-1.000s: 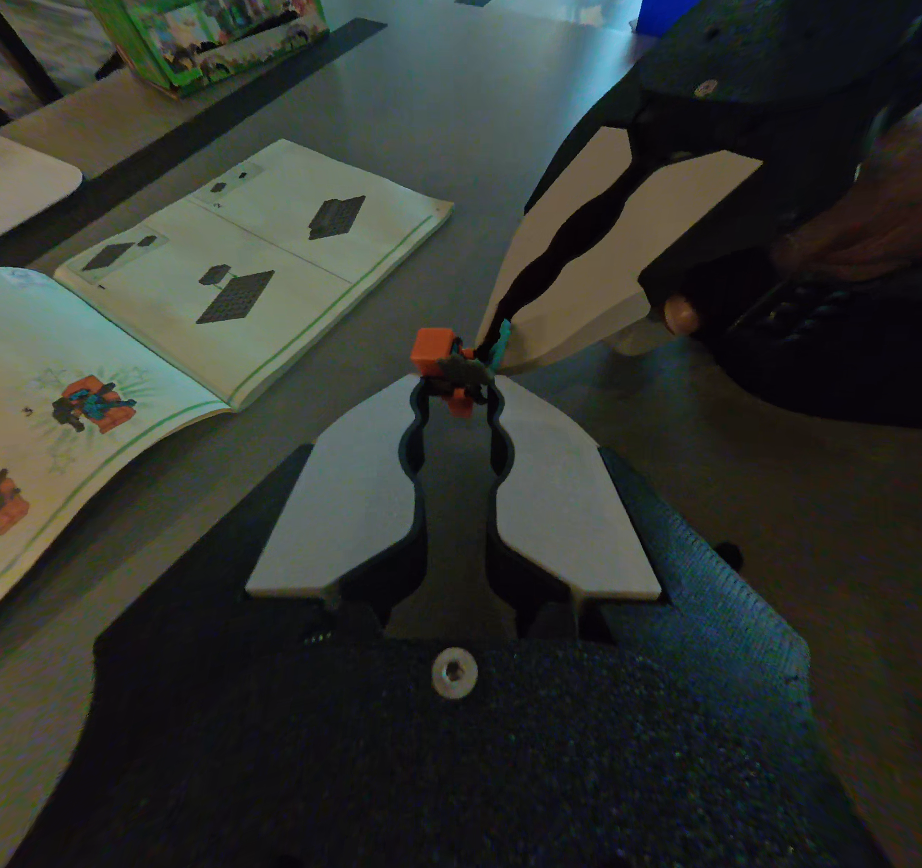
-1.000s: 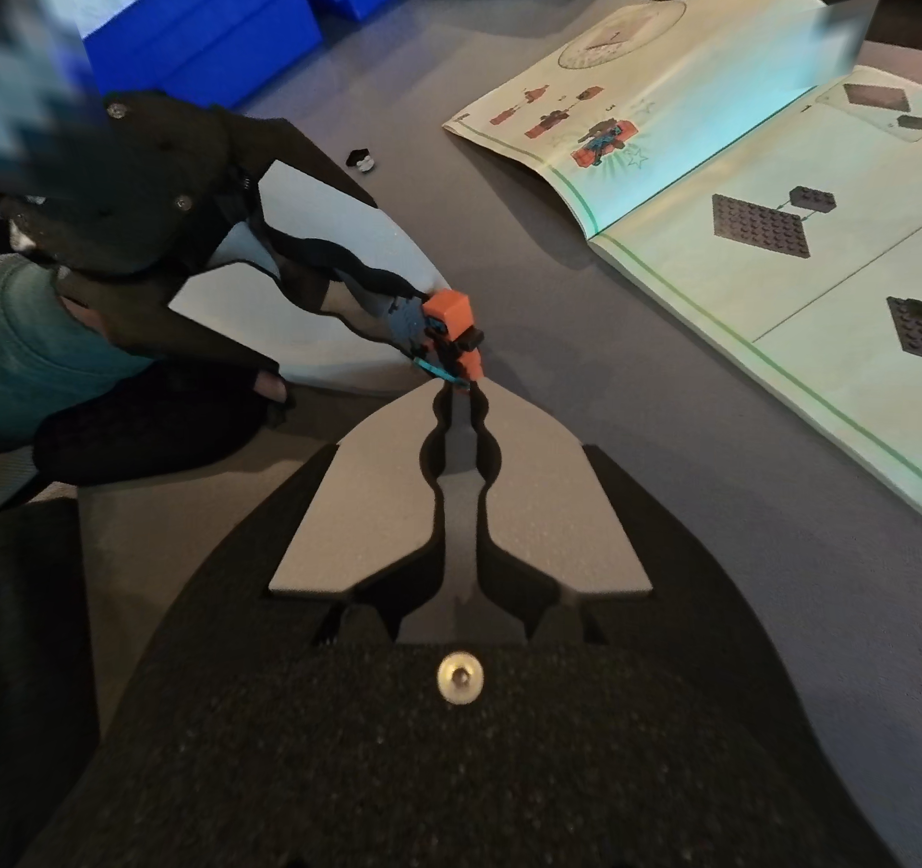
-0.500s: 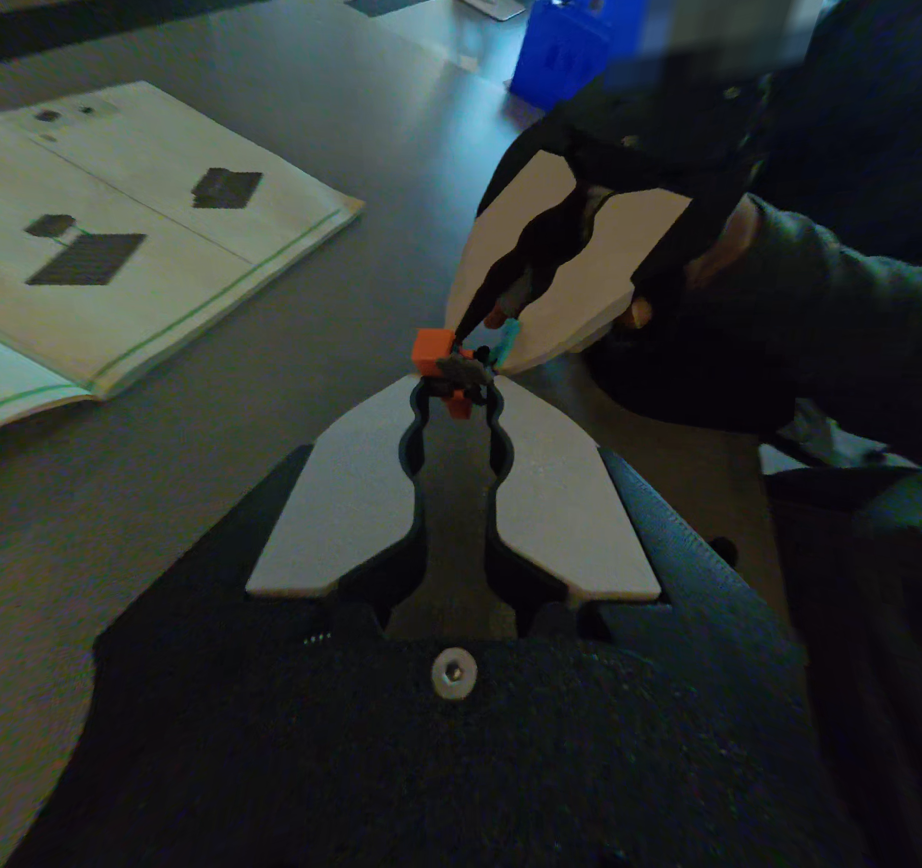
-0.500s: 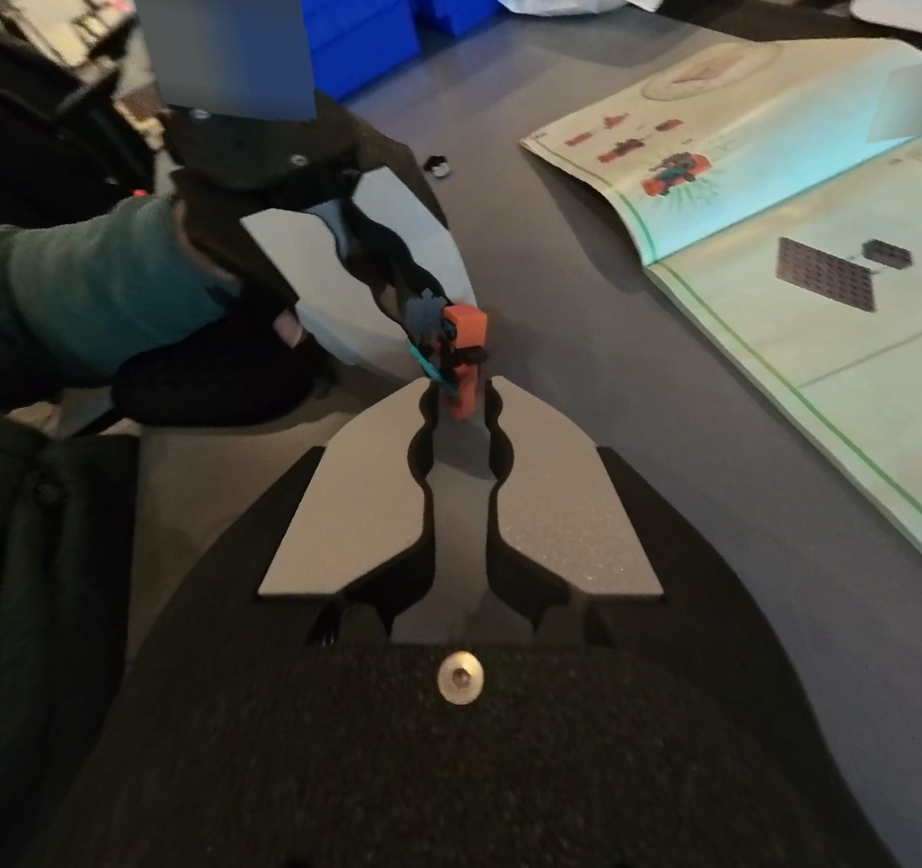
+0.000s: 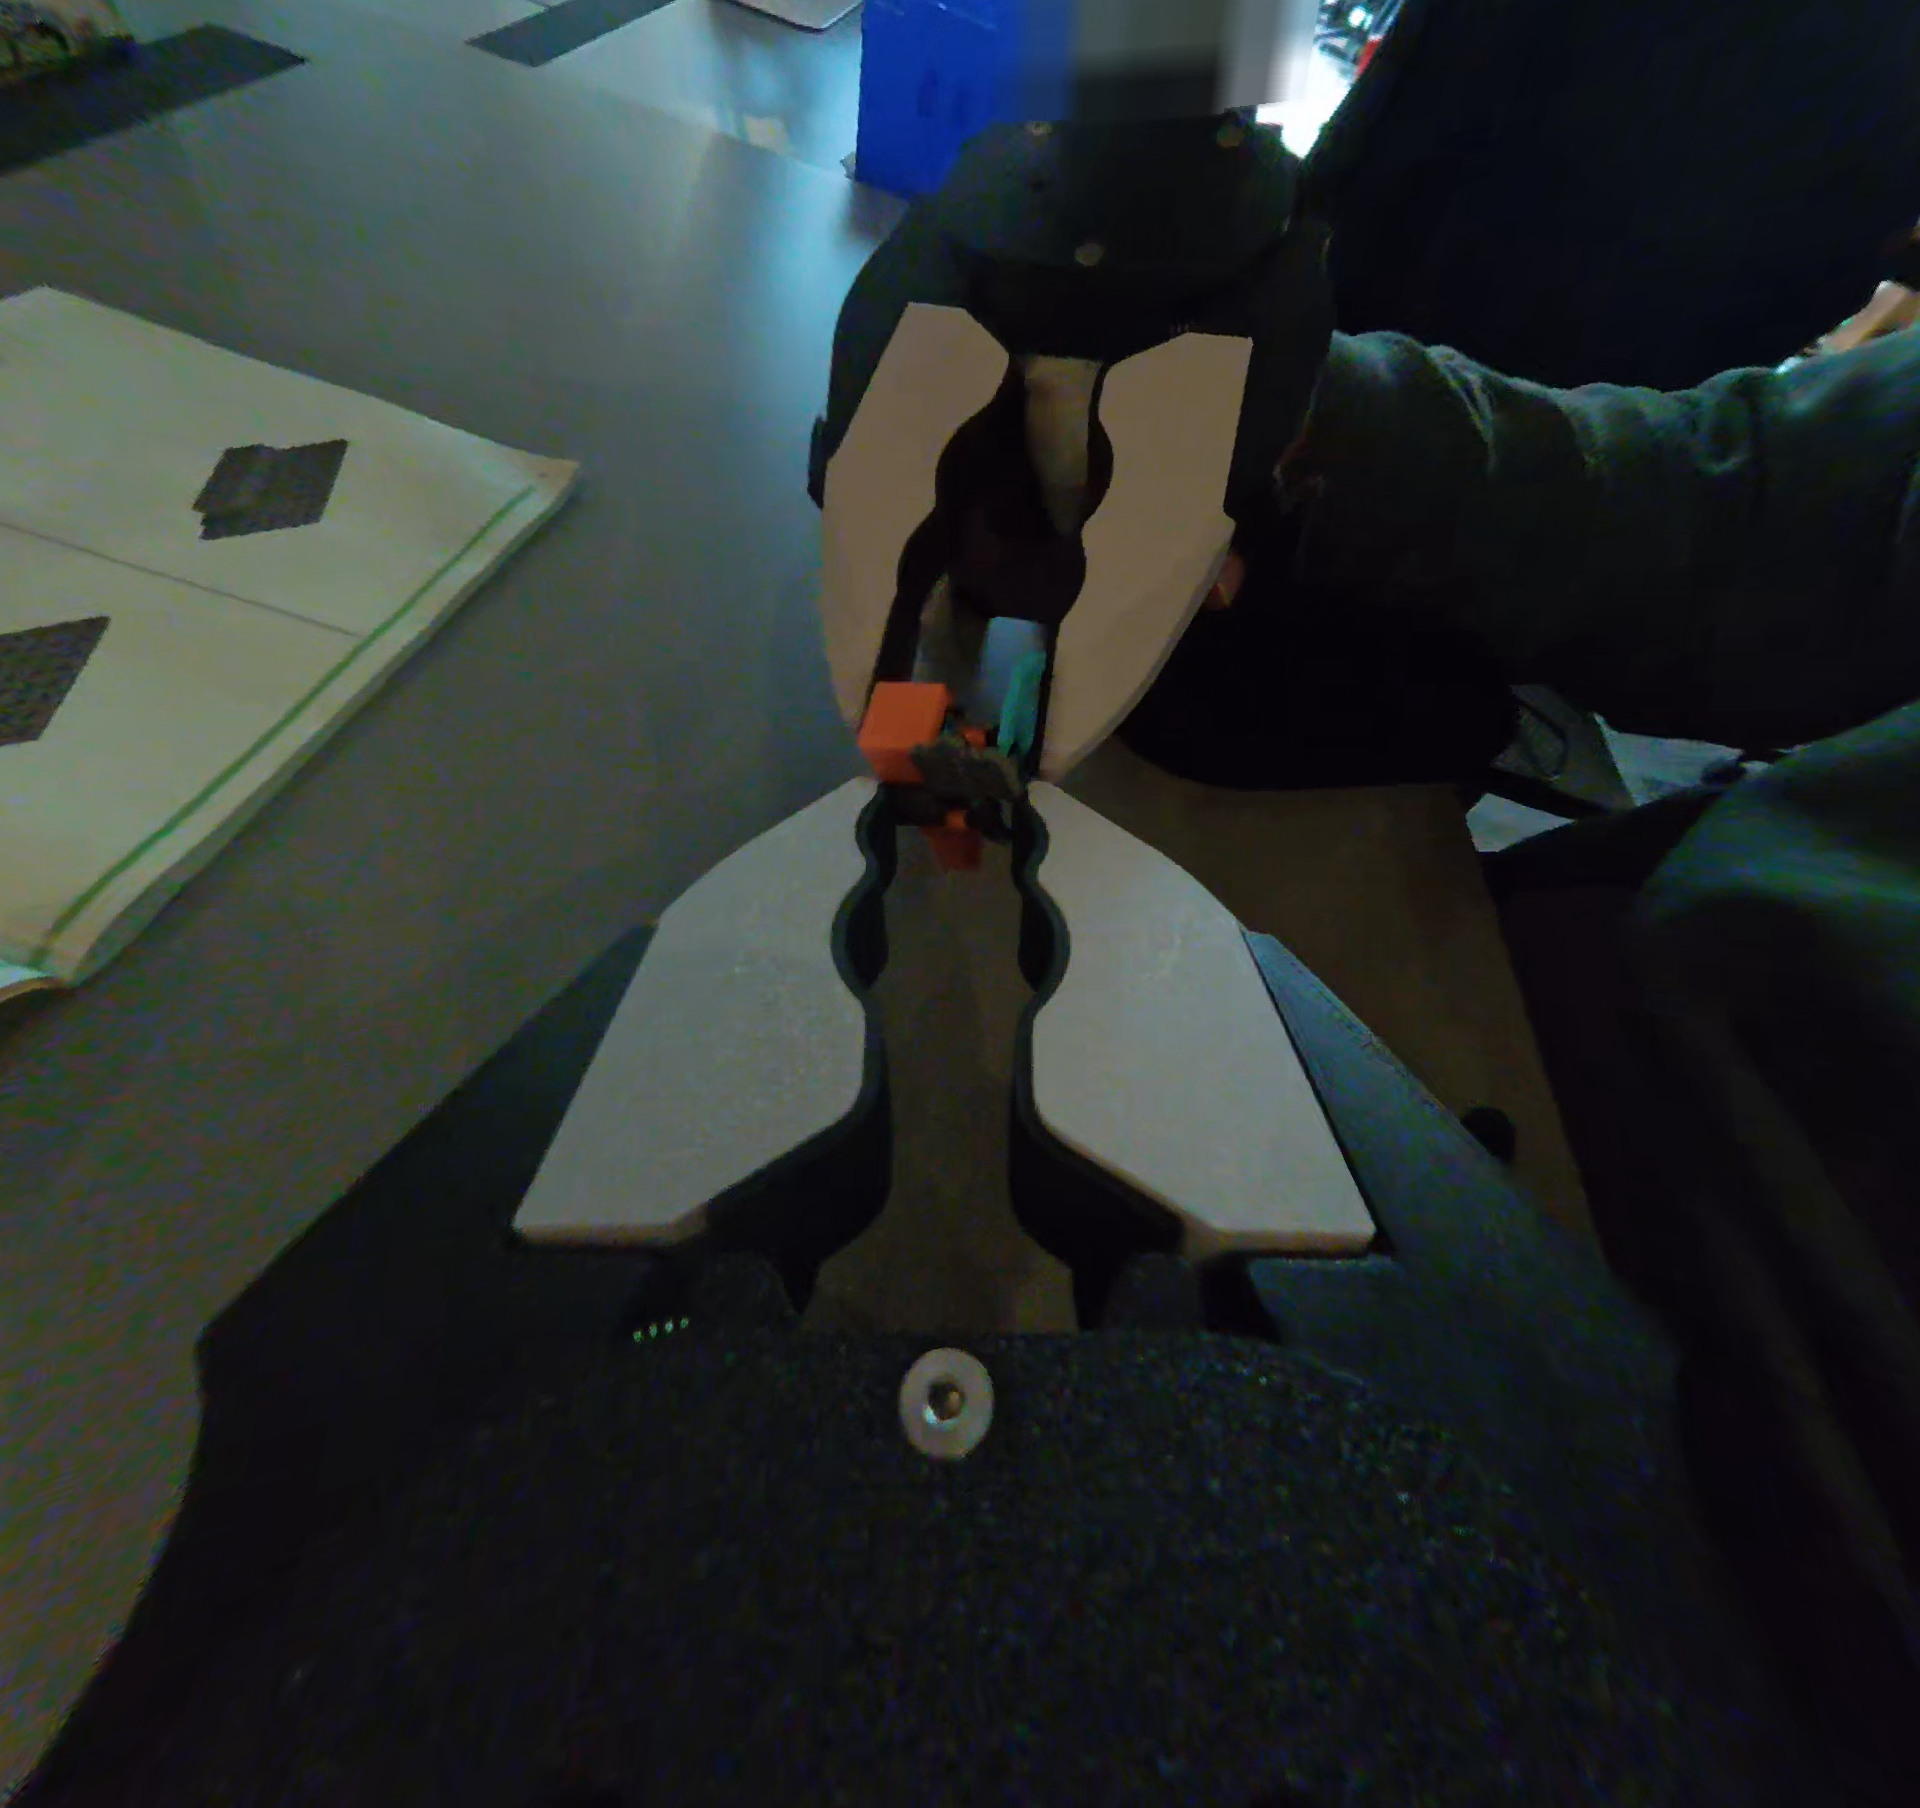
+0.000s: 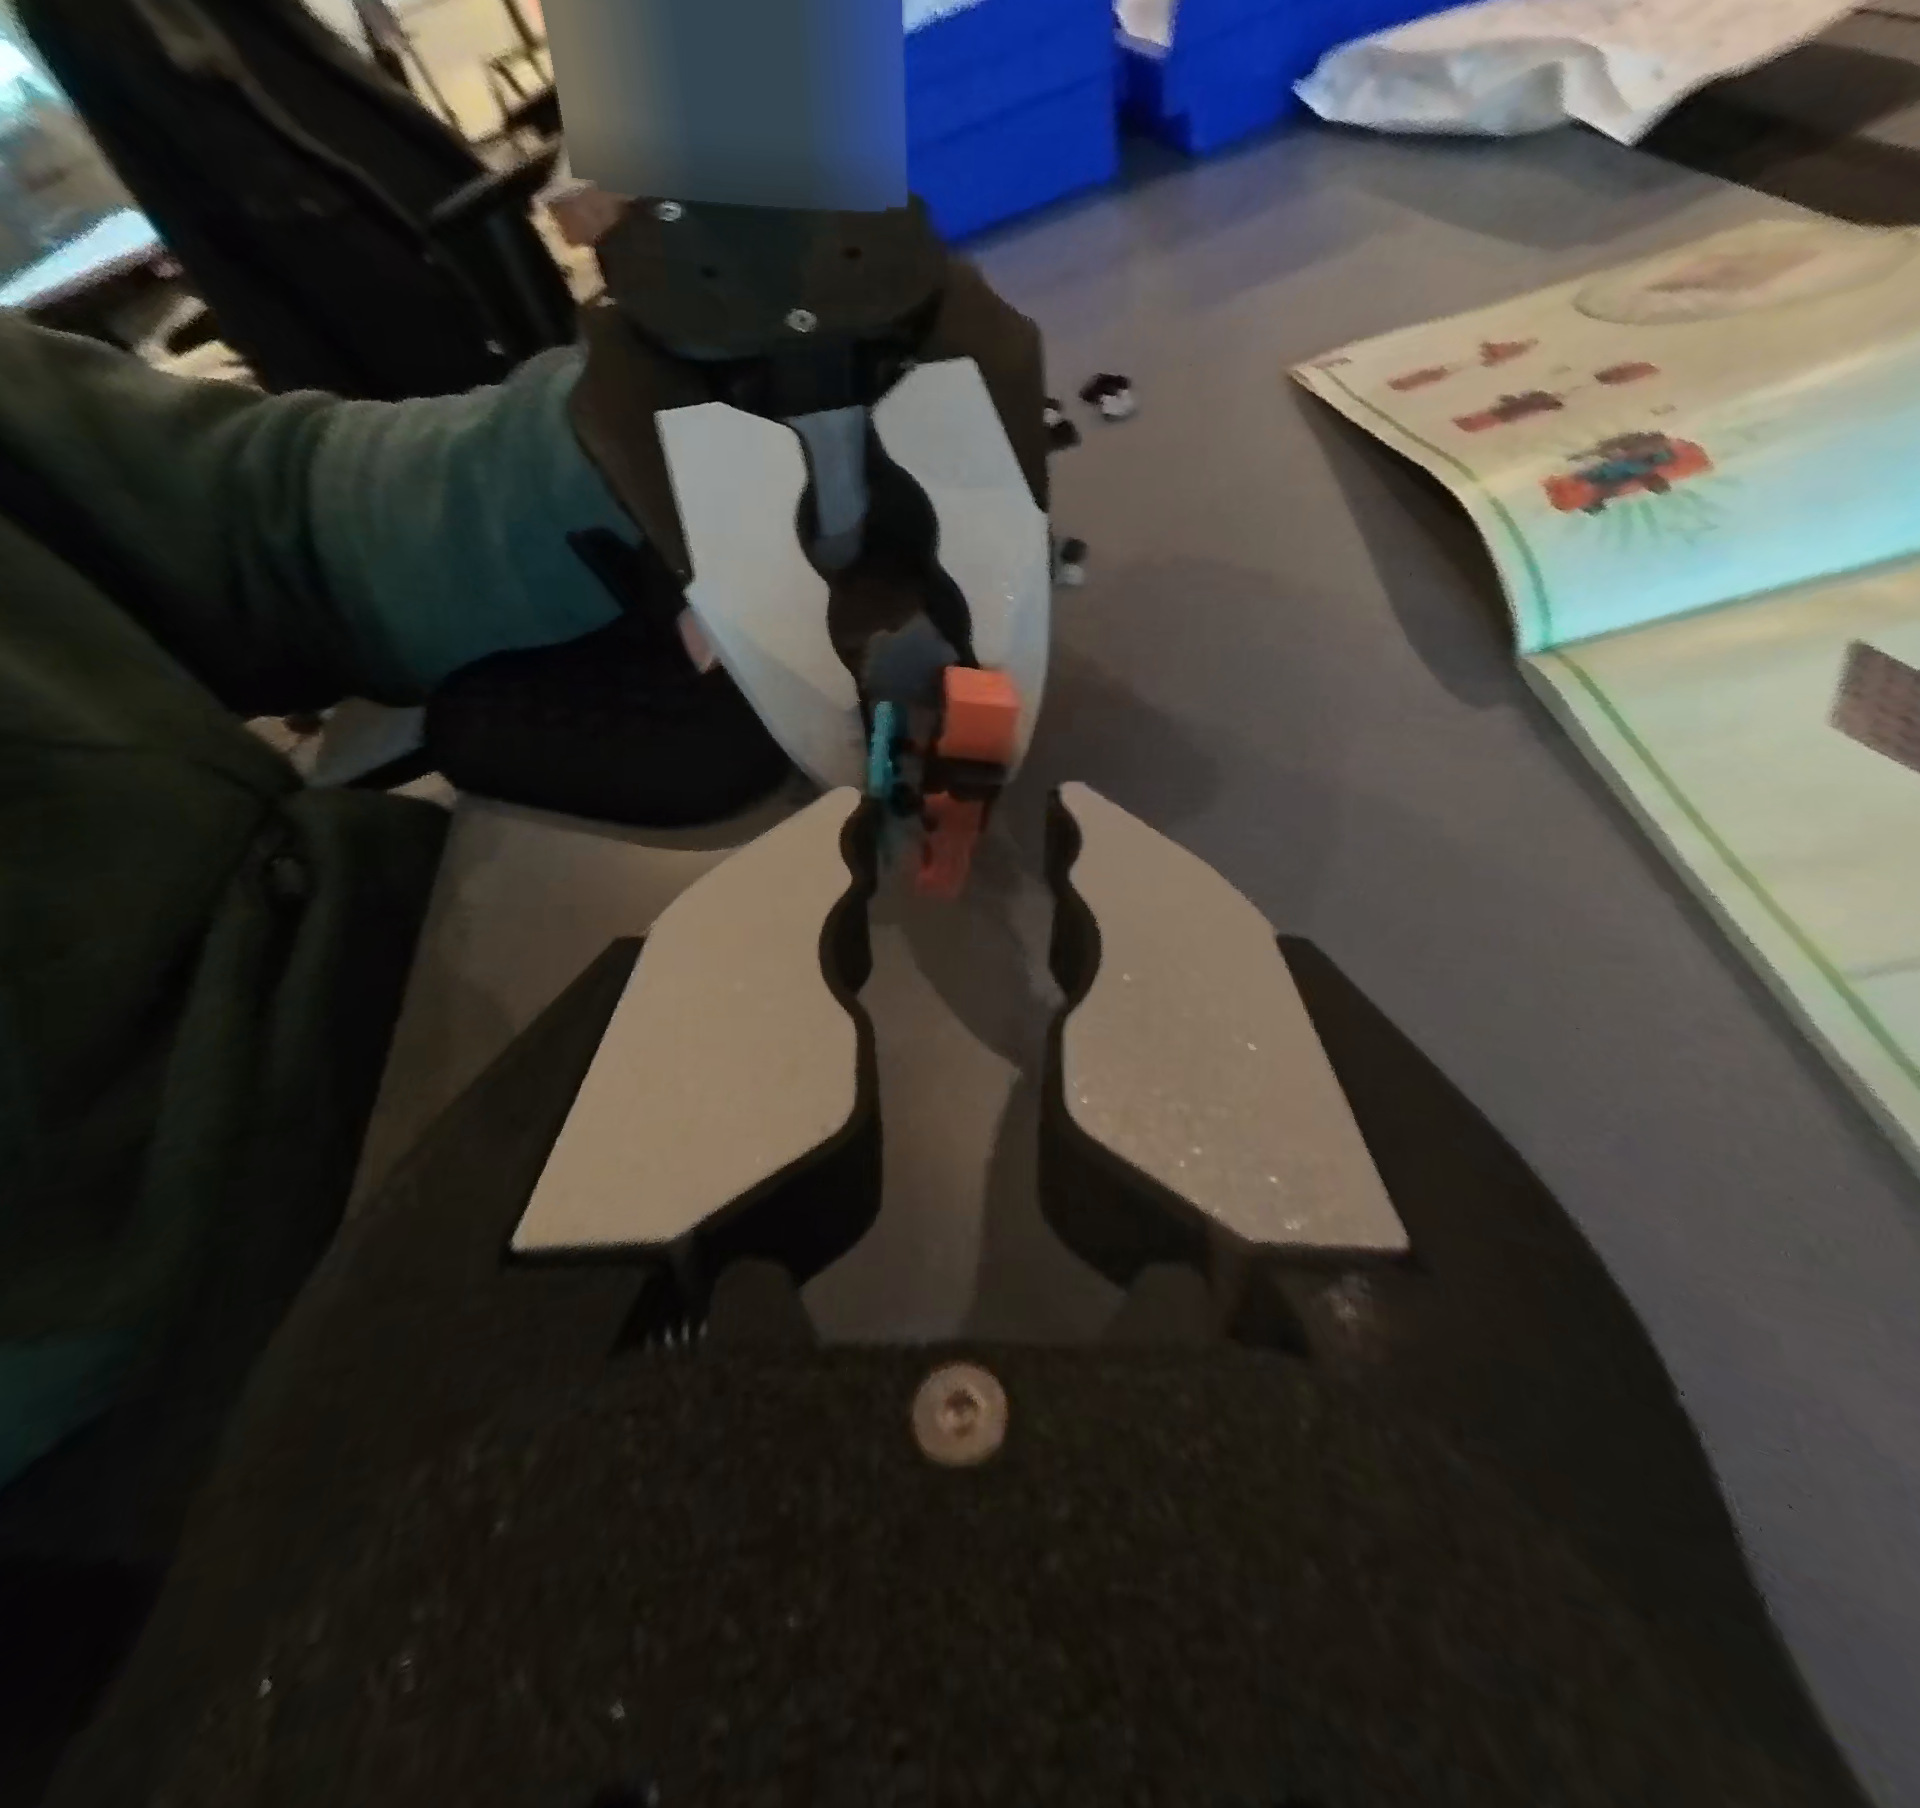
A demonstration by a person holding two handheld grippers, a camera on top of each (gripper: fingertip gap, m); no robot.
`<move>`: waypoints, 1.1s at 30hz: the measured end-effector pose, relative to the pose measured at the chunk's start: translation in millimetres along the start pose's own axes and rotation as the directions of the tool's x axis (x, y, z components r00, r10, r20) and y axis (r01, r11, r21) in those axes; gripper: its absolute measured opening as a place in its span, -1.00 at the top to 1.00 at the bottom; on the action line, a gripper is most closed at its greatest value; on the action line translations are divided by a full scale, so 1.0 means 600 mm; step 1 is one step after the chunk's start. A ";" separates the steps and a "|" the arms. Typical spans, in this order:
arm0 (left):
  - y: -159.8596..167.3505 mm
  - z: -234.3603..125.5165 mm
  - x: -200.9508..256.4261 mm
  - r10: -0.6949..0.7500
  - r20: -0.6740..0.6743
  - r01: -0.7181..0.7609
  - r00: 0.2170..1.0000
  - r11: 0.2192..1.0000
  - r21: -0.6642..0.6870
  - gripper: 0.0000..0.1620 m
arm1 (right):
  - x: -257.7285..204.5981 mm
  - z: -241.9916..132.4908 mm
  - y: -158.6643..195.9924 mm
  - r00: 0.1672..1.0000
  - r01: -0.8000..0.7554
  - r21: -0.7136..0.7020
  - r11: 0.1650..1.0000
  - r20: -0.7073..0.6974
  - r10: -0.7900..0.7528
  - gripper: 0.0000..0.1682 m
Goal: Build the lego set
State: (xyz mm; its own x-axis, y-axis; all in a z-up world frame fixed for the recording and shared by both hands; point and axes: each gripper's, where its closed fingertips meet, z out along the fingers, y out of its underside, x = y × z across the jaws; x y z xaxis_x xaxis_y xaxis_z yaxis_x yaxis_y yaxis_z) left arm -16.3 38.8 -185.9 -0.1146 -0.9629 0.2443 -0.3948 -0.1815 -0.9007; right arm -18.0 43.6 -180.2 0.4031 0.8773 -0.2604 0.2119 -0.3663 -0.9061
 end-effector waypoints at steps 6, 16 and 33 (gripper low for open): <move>0.001 -0.005 0.004 0.027 -0.006 -0.027 1.000 1.000 -0.008 0.73 | -0.012 0.004 -0.002 0.999 0.021 0.018 1.000 0.026 -0.022 0.74; -0.004 -0.010 0.008 0.030 -0.010 -0.030 0.999 0.999 0.019 0.74 | -0.017 0.007 -0.006 0.999 0.014 0.054 0.998 0.034 -0.016 0.76; -0.012 -0.016 0.021 0.036 -0.047 -0.034 0.998 0.999 0.039 0.74 | -0.027 0.003 -0.013 0.998 0.048 0.076 0.996 0.033 -0.050 0.80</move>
State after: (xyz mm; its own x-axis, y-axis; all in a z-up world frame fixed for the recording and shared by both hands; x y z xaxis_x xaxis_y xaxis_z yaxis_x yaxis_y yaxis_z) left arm -23.6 29.9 -173.0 -0.1712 -0.9583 0.2287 -0.3546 -0.1566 -0.9218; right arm -28.0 32.6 -169.2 0.3622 0.9044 -0.2255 0.1625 -0.2995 -0.9402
